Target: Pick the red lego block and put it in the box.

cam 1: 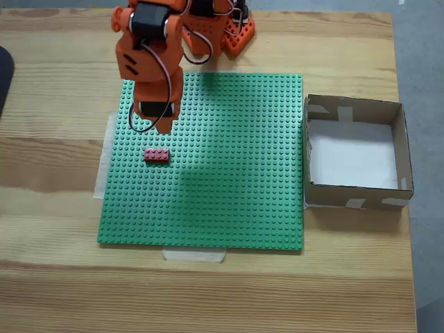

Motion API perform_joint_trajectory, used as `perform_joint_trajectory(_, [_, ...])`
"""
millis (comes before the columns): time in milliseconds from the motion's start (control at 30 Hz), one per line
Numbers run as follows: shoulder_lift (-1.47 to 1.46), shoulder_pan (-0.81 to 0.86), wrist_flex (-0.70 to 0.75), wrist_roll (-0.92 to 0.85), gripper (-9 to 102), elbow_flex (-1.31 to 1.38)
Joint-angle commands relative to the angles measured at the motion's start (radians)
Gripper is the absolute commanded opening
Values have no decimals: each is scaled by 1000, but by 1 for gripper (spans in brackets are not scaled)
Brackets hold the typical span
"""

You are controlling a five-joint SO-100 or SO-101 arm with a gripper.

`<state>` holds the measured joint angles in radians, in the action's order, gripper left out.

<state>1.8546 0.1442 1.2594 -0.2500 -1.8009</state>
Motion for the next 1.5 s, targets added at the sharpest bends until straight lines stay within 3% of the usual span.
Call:
perform_joint_trajectory(0, [-25,6,11,-18,2,55])
perform_joint_trajectory(200, [-98,37,21,-49,9,83])
perform_joint_trajectory(400, [-135,63,21,-87,29,86])
perform_joint_trajectory(1100, [-190,117,-32,-193,29,60])
perform_joint_trajectory(1467, [-192,115,-109,-129,29,-12])
